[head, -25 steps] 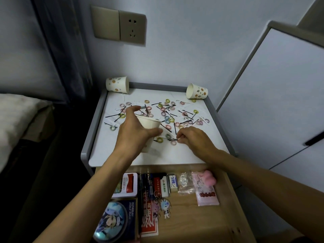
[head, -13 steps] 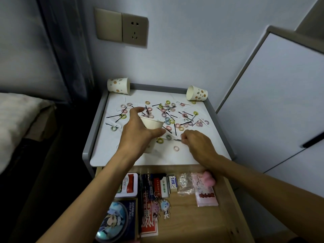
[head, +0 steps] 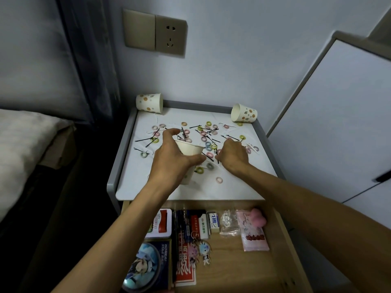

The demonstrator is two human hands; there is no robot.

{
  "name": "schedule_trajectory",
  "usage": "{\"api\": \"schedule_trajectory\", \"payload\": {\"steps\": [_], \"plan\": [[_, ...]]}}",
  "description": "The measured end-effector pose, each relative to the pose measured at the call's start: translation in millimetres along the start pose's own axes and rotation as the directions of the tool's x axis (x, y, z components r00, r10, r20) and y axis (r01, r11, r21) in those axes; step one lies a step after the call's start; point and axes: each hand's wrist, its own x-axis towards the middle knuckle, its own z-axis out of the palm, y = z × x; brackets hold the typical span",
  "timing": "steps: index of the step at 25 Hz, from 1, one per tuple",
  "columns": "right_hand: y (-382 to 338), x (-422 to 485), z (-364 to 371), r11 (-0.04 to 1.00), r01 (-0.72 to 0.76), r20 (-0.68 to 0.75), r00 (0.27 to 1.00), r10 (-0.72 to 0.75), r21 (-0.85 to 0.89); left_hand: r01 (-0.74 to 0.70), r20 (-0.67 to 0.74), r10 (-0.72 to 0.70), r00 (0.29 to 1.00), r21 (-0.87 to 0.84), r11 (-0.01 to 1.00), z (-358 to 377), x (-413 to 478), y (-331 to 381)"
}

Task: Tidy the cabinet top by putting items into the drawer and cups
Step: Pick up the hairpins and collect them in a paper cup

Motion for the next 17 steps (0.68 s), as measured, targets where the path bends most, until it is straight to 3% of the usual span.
{"api": "schedule_trajectory", "payload": {"steps": [4,7,9,11,13,15,17], "plan": [[-6.1,1.9,-6.5,0.993,-0.041,0.046,0.998,0.047,-0.114,0.002,0.006,-0.002,1.000,0.005,1.000,0.7,-1.9,-0.1],[-3.3,-1.7,-10.9,0.996,-0.035,0.060,0.997,0.041,-0.087,-0.011,0.013,0.010,1.000,0.021,1.000,1.8,-3.9,0.2],[1.8,-2.4,-20.6,1.000,-0.010,0.046,0.999,0.009,0.027,-0.019,0.029,0.017,0.999,0.041,0.999,2.1,-4.4,-0.5],[6.9,-4.4,-39.0,0.948,0.087,0.032,0.994,-0.101,0.305,-0.027,0.044,0.024,0.999,0.074,0.997,3.0,-4.1,-2.5],[10.0,-14.8,-65.3,0.820,0.303,-0.033,0.944,-0.329,0.486,-0.059,0.066,0.051,0.997,0.134,0.989,6.6,-4.2,-4.1],[5.7,-28.7,-87.3,0.738,0.515,-0.040,0.830,-0.556,0.436,-0.108,0.087,0.093,0.992,0.185,0.977,11.5,-4.6,-5.3],[-1.1,-37.0,-91.7,0.694,0.620,0.056,0.730,-0.681,0.366,-0.133,0.106,0.114,0.988,0.193,0.972,15.1,-4.5,-6.2]]}}
